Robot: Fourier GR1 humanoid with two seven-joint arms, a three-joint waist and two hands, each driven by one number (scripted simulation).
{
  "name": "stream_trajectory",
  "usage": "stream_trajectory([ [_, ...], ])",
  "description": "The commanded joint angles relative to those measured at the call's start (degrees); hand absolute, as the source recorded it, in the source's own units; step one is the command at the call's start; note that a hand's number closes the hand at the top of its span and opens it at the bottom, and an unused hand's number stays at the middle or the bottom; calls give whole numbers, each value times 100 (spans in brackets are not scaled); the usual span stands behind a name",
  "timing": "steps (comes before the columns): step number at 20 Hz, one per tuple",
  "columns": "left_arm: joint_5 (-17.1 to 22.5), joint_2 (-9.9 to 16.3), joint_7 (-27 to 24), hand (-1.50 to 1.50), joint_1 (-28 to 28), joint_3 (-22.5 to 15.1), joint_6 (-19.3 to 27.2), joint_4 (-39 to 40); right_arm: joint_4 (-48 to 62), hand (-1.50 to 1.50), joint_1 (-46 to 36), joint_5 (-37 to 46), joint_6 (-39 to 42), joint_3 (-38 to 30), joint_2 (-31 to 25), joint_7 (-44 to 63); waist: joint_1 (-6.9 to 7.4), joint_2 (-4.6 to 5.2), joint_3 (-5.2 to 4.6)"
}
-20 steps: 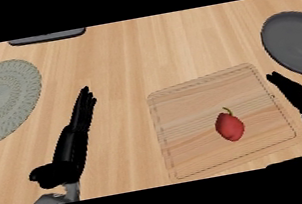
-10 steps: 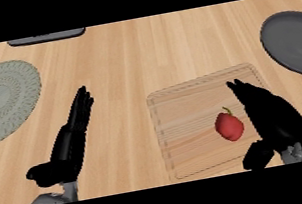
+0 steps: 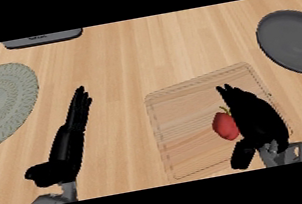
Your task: Pick the bell pepper from the cutting board and place it in the pan
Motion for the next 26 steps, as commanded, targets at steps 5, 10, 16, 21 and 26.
stream_trajectory([
  [5,-85,-126,271,0,237,156,-242,-441,15,-150,249,481,169,-448,387,-92,-17,-6,2],
  [10,-212,-359,44,0,-152,422,-399,166,846,-150,126,987,-87,-479,875,-536,-13,1,2],
  [16,-431,-549,307,0,-398,434,-280,207,1564,-150,111,1106,-155,-732,1069,-763,-17,5,2],
  [21,-554,-556,-233,0,413,279,-361,-58,1793,150,291,1169,237,-473,837,-1335,7,2,1],
  [26,-525,-502,238,0,163,450,-452,-176,1806,150,455,1482,203,-568,463,-1823,-22,-3,2],
])
